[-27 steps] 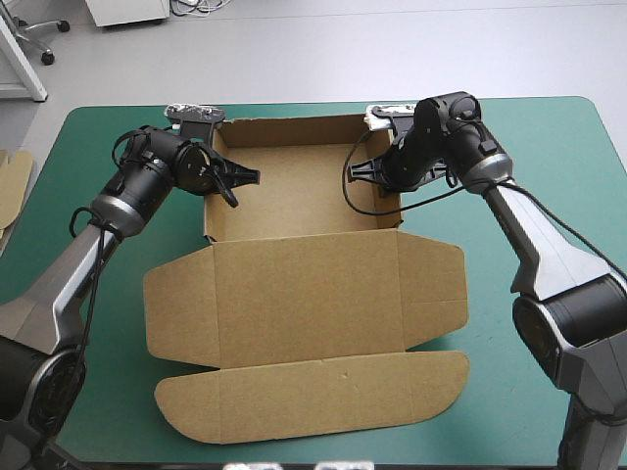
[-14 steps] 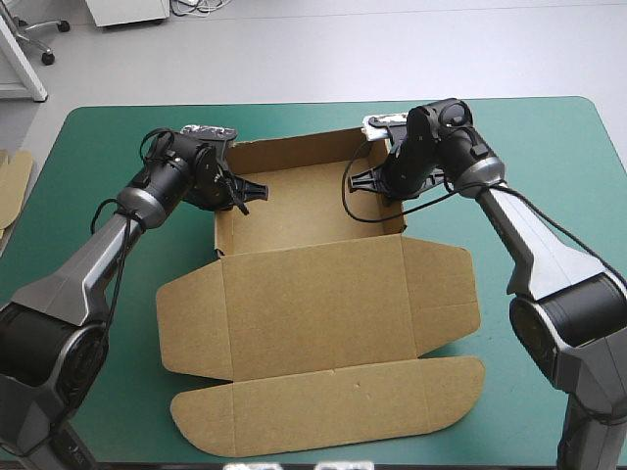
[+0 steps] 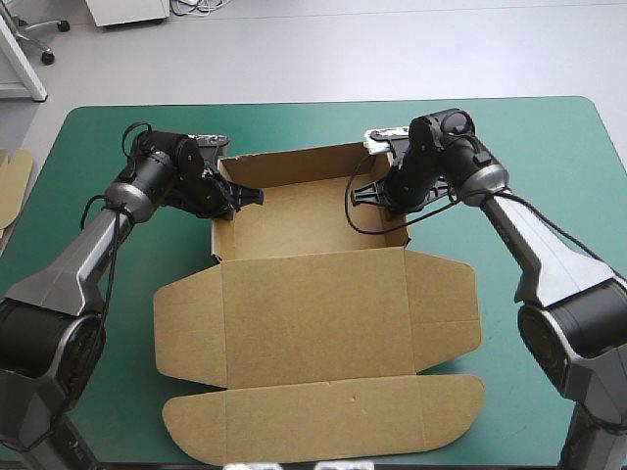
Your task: Fold the box
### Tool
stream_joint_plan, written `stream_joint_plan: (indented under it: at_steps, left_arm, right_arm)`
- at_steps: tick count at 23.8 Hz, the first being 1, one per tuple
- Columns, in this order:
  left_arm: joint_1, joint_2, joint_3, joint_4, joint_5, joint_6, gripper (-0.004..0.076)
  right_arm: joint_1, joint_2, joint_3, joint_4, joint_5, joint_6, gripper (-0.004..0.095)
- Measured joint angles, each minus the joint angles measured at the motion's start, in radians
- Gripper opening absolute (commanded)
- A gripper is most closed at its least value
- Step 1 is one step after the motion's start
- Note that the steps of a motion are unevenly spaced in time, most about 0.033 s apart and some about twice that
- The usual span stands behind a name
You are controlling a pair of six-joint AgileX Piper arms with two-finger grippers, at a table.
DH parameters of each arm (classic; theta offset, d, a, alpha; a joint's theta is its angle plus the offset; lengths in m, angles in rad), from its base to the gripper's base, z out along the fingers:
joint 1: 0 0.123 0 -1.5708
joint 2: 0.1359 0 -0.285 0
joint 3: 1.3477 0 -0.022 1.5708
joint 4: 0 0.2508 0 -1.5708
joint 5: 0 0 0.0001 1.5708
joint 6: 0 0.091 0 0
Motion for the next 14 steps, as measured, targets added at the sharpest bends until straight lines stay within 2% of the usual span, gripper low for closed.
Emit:
stream_joint_plan:
  at_steps: [14]
  left_arm:
    - [-0.052, 0.000, 0.000, 0.023, -0.044, 0.013, -0.0014]
  right_arm:
    - [-0.008, -0.001, 0.007, -0.034, 0.000, 0.004, -0.0018]
